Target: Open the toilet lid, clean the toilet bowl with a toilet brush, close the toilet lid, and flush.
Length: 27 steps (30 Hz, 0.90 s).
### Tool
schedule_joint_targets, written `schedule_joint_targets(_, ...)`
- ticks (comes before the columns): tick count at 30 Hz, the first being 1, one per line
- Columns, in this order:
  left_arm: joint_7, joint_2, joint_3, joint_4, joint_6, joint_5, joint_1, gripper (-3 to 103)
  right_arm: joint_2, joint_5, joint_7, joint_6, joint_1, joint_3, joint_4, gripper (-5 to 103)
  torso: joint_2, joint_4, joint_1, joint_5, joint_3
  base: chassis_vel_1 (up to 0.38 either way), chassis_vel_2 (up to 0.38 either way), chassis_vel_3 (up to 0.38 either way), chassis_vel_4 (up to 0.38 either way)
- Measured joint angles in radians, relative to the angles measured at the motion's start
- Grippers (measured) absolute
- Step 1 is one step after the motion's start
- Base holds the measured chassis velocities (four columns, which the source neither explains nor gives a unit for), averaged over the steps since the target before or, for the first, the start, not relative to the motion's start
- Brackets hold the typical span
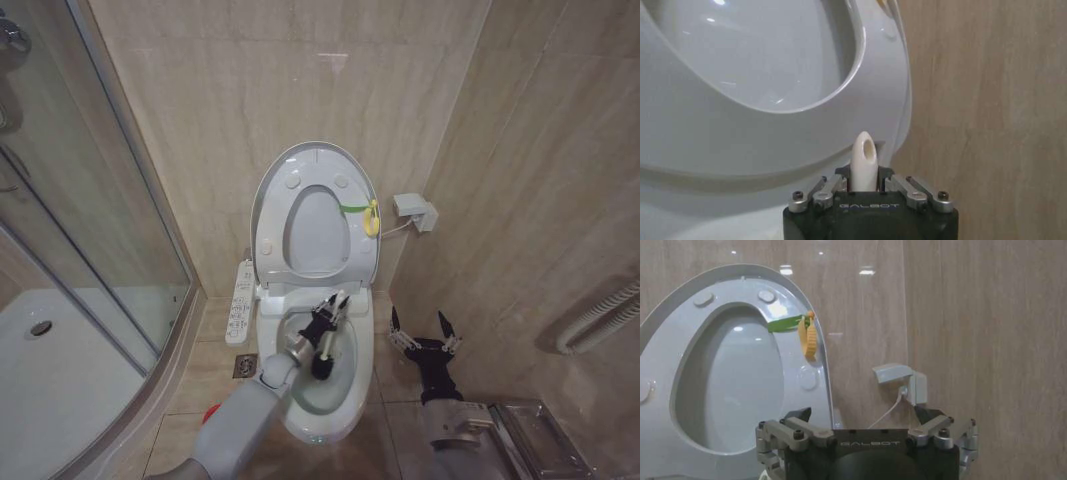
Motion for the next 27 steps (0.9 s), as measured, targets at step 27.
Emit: schedule_joint_targets(27, -0.005, 0.02, 0.004, 0.019, -0.009, 0.022, 0.011, 26, 0.0, 0.0, 0.0, 0.0, 0.0, 0.0, 0.0, 100, 0.0, -0.0005, 0.0, -0.0003, 0.0, 0.0, 0.0, 0.0, 0.0)
